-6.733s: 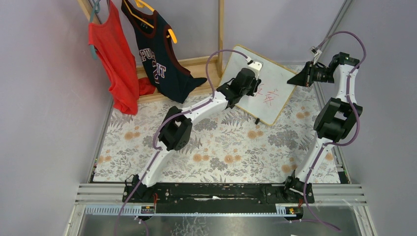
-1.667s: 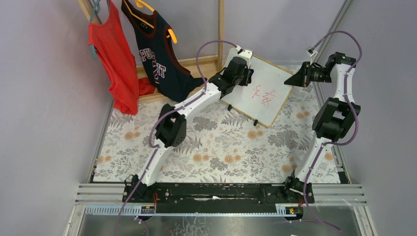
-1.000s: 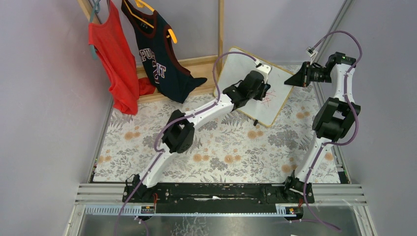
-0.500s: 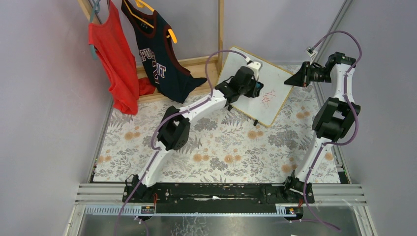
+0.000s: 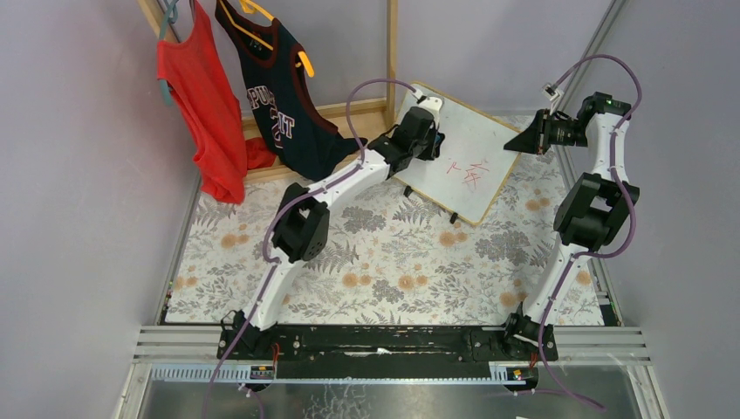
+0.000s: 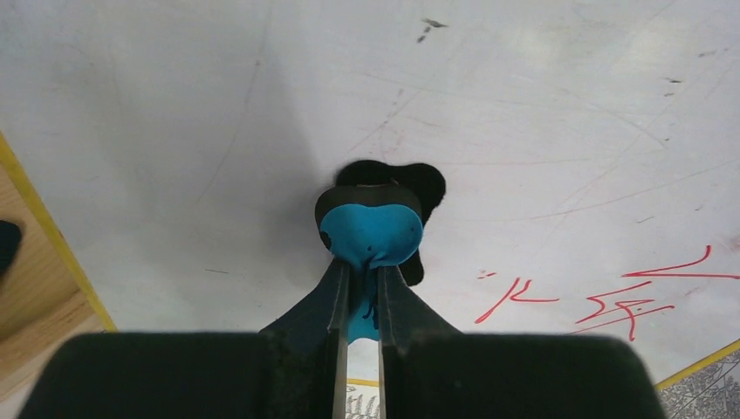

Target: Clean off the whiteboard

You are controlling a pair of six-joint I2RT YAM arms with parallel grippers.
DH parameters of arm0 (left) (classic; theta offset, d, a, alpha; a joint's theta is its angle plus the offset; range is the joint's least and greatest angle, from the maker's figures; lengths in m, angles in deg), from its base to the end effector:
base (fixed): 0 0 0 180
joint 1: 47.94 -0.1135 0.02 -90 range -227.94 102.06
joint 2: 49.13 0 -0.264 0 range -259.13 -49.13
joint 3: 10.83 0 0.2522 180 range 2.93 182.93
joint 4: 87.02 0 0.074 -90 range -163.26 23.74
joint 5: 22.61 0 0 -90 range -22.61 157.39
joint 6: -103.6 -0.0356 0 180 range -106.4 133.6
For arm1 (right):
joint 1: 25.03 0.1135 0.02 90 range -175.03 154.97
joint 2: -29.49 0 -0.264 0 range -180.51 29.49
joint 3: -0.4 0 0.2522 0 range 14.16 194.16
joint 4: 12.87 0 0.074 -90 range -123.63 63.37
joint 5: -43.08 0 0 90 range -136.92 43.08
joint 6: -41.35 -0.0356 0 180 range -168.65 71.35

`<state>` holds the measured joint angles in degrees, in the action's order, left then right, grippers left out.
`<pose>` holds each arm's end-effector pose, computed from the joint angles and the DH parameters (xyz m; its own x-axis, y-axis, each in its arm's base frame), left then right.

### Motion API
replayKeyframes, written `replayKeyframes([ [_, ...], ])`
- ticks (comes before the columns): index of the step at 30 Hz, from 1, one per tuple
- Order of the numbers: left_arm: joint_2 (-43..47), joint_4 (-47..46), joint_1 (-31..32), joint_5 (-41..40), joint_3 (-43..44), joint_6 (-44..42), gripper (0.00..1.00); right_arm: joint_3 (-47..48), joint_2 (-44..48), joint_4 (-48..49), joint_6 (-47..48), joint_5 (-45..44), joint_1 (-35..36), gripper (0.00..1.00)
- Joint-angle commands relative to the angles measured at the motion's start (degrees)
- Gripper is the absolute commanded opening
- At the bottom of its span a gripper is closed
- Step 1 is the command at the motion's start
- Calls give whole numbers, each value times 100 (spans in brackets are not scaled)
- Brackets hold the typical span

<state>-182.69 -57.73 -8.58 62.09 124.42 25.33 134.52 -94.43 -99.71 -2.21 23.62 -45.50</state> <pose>0.4281 -0.3469 0.2615 -0.4662 0.1206 -0.8764 0.4835 0.8644 -0.1383 0.4196 -0.1208 0.2937 -0.5646 -0.0469 -0.8240 -0.7209 0.5142 0.4647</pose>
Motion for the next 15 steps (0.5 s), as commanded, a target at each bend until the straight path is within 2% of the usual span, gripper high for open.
replayKeyframes([
  [1, -337, -59, 423, -173, 259, 7, 0, 3, -27, -182, 476, -480, 153, 0],
  [8, -508, -103, 835, -70, 374, 274, 0, 6, -29, -179, 450, -470, 157, 0],
  [15, -451, -190, 938, -56, 170, 400, 0, -5, -18, -172, 458, -479, 156, 0],
])
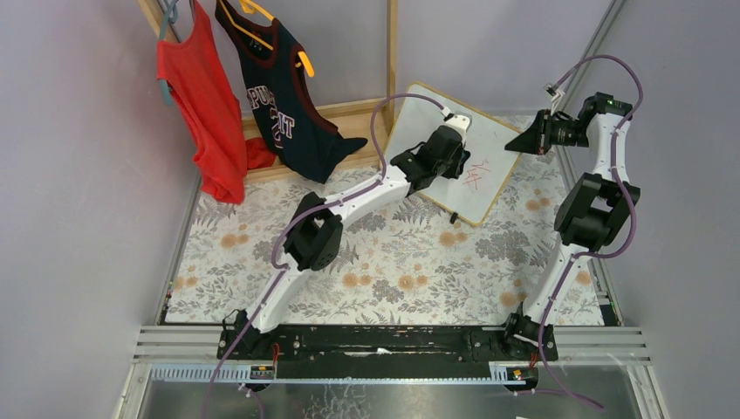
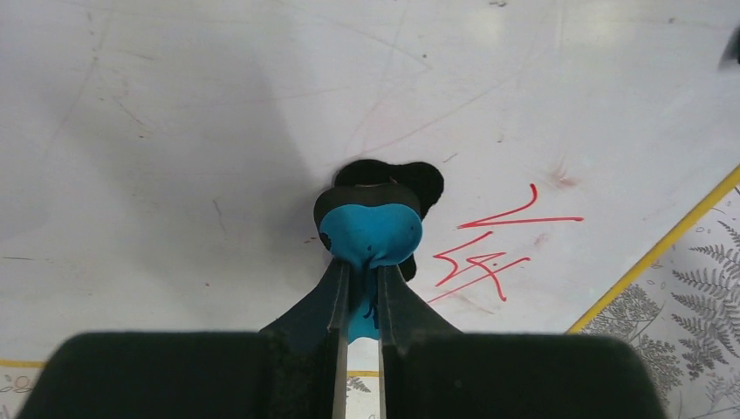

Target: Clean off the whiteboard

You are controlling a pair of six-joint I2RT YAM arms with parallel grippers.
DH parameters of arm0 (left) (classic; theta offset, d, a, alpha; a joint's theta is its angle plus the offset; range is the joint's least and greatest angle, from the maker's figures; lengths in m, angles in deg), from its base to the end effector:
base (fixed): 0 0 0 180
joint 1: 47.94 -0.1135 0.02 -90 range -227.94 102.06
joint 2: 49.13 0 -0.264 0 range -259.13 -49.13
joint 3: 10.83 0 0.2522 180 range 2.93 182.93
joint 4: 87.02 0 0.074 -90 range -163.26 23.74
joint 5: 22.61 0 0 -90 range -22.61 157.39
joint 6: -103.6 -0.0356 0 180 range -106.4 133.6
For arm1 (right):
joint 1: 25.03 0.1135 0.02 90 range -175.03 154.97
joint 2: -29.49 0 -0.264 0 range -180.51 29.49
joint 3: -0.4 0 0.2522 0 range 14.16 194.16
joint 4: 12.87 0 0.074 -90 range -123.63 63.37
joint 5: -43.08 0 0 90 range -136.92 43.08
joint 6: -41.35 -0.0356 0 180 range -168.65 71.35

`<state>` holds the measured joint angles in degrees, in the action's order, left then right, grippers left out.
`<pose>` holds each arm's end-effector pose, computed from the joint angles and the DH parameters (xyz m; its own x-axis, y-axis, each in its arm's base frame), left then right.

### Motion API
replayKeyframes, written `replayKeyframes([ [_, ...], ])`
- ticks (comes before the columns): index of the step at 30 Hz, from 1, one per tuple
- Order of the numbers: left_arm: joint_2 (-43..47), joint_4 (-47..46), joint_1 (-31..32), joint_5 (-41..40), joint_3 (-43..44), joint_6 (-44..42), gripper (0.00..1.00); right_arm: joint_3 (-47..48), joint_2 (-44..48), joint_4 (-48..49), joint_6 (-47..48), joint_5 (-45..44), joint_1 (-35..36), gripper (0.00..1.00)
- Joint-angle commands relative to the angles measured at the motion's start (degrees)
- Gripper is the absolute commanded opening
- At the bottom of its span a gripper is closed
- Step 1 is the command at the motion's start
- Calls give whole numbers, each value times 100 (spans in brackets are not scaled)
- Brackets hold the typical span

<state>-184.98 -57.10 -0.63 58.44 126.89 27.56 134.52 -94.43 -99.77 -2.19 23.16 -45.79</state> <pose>0.3823 -0.4063 0.2543 -0.4621 0.1495 -0.8741 0.5374 0.8313 -0.1419 0.4189 -0.1230 0.2934 -0.5678 -0.0489 -0.8217 -0.7158 0.5223 0.4635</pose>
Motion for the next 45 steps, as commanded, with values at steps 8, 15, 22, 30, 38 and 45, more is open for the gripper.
replayKeyframes([
  [8, 431, -622, -509, 347, -1375, 273, 0, -30, -1, -165, 467, -443, 186, 0],
  [15, 678, -644, -846, 260, -1770, 146, 0, -21, -35, -149, 459, -433, 186, 0],
  [22, 233, -404, -365, 351, -1009, 249, 0, -30, -18, -156, 461, -442, 179, 0],
  [30, -378, -225, 275, 471, -126, 463, 0, -54, -10, -156, 469, -433, 179, 0],
  [38, -486, -245, 438, 579, 176, 663, 0, -48, -27, -157, 460, -426, 181, 0],
  [45, -294, -313, 441, 549, 94, 595, 0, -58, -40, -155, 469, -431, 185, 0],
])
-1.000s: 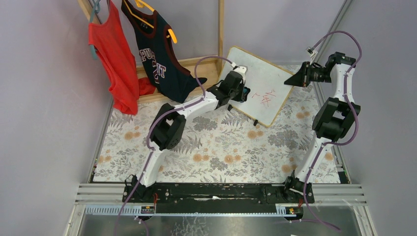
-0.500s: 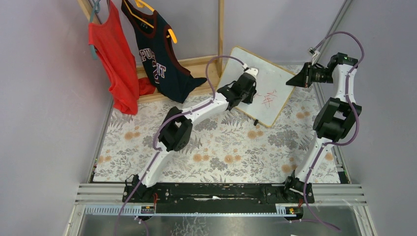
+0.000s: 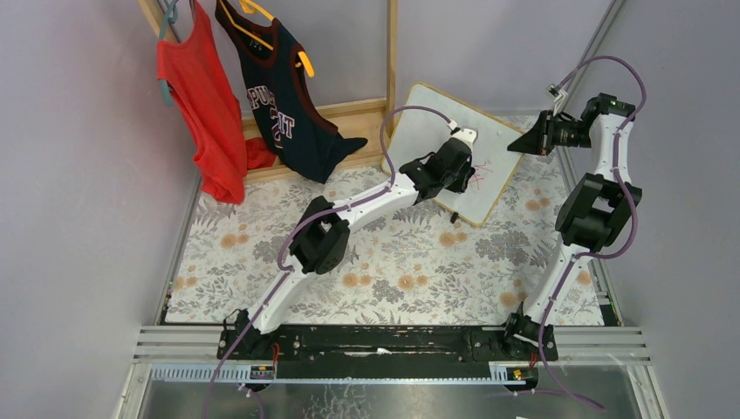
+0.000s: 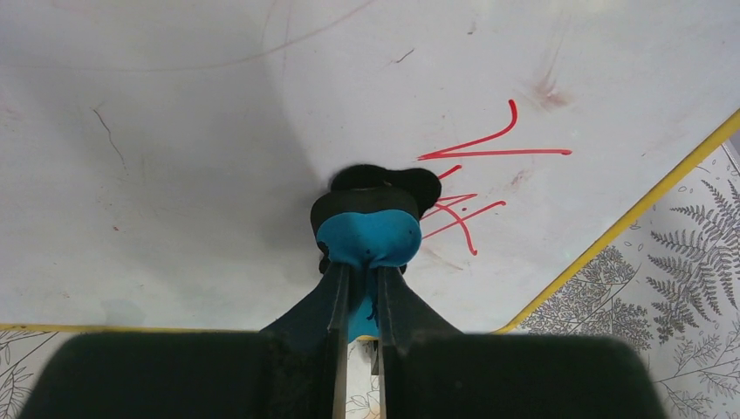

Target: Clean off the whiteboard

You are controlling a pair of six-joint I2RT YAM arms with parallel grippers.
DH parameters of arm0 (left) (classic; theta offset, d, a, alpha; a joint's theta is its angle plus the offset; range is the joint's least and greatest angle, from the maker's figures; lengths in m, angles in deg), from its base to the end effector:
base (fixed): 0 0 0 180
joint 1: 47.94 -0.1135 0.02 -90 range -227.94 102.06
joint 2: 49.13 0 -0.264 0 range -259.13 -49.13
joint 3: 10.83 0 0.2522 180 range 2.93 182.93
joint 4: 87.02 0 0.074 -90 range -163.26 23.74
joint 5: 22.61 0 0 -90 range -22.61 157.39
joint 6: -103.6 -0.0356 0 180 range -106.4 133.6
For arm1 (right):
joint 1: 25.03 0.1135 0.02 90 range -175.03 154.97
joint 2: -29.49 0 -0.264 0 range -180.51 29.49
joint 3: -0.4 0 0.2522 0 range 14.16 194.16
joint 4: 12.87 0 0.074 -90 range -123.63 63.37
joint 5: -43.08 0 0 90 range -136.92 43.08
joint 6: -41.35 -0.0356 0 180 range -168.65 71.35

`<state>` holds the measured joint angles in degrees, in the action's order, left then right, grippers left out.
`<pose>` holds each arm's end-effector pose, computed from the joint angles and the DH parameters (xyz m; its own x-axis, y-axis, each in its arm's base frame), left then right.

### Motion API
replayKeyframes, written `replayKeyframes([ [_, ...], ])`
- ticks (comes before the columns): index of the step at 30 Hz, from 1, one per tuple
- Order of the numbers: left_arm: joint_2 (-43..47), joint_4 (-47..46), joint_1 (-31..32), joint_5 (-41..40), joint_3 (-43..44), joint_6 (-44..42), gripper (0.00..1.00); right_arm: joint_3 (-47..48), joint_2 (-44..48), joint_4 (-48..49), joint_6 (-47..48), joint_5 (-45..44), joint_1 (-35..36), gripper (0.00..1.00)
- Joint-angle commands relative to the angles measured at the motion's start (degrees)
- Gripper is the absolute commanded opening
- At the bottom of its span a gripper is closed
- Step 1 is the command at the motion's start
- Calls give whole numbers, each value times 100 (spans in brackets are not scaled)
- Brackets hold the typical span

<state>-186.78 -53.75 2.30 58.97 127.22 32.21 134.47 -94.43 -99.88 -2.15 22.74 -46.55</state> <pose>0.3615 -0.4264 0.2338 -0.5465 0.1633 -0.8213 0.5354 0.8223 -0.1927 0.4171 -0.1286 0.2929 -0.5723 -0.0454 -0.8188 -0.7059 0.5355 0.4636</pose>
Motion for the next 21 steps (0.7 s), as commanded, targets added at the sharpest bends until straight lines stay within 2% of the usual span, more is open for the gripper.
replayKeyframes([
  [1, -118, -645, 167, 536, 107, 147, 0, -52, -44, -150, 465, -389, 261, 0],
  [7, -261, -589, 341, 540, 408, 121, 0, -57, -10, -163, 476, -400, 271, 0],
  [15, -214, -597, 427, 540, 375, 83, 0, -41, -27, -169, 474, -392, 271, 0],
  [21, -113, -426, 287, 153, 367, -156, 0, -48, -16, -172, 474, -406, 278, 0],
])
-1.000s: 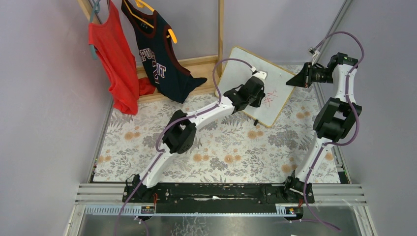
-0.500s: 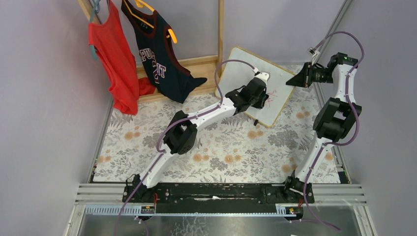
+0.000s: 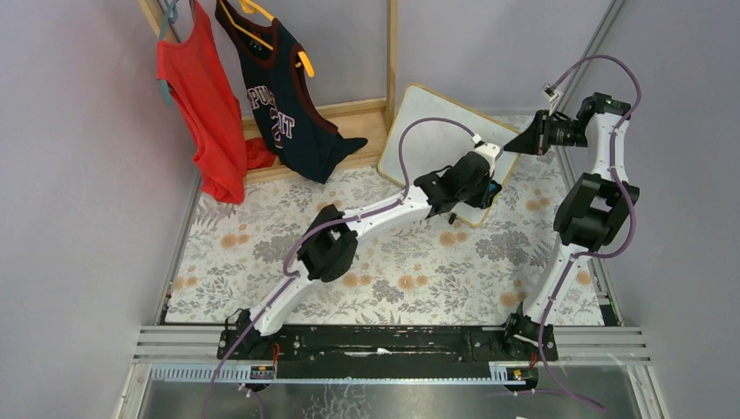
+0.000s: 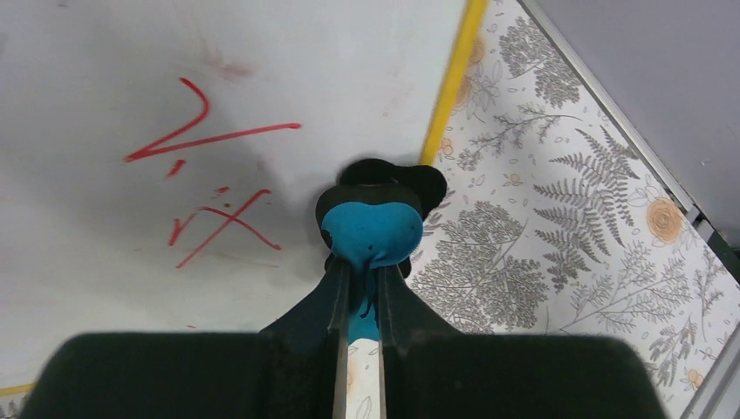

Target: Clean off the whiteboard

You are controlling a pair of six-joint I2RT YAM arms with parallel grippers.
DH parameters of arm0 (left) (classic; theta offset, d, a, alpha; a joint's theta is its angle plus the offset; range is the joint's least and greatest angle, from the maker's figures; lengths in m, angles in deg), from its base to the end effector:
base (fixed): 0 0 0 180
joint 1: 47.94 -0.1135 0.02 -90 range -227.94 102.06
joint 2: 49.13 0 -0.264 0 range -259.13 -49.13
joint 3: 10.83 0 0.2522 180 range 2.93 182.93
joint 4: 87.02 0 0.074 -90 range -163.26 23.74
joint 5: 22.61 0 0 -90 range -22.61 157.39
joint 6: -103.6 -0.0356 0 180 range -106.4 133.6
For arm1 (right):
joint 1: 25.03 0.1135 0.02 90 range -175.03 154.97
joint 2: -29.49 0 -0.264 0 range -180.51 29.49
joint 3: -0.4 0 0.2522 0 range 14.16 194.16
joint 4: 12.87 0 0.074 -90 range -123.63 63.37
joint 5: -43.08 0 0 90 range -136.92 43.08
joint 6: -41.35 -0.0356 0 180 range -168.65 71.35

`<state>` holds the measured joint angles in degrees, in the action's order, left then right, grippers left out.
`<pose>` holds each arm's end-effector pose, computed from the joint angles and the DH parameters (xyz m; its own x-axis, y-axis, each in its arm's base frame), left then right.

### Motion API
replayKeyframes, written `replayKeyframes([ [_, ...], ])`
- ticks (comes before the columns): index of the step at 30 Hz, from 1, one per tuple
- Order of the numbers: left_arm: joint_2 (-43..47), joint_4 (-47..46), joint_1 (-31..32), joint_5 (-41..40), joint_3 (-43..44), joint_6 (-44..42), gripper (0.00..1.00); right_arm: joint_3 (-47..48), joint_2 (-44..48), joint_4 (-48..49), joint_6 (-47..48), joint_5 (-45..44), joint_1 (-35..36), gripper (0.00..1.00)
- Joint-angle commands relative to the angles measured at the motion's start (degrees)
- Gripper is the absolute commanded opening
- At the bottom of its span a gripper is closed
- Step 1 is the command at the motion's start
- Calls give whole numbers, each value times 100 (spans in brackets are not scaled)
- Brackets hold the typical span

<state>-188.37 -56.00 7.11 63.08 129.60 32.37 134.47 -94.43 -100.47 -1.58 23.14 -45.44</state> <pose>0.3271 -0.4633 0.2366 -0.5208 0.1850 -0.8334 0.6468 0.7226 -0.2437 0.4187 -0.1201 0.2929 -0.5700 -0.0543 -0.8198 -0.7192 0.5155 0.4659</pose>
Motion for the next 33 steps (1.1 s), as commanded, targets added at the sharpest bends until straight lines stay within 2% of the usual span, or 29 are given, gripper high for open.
replayKeyframes([
  [1, 74, -168, -268, -302, 105, -186, 0, -46, -25, -108, 411, -449, 160, 0],
  [7, 370, -146, -734, -842, -319, -372, 0, -57, -35, -64, 383, -485, 164, 0],
  [13, 413, -29, -945, -1434, -334, -580, 0, -53, -42, -55, 365, -484, 155, 0],
  [16, 381, -54, -875, -1357, -288, -559, 0, -53, -45, -51, 364, -485, 166, 0],
  [26, -121, -49, -83, -1225, 418, -656, 0, -67, -36, -51, 356, -494, 161, 0],
  [33, -226, -53, 50, -1266, 674, -687, 0, -79, -30, -50, 355, -489, 161, 0],
])
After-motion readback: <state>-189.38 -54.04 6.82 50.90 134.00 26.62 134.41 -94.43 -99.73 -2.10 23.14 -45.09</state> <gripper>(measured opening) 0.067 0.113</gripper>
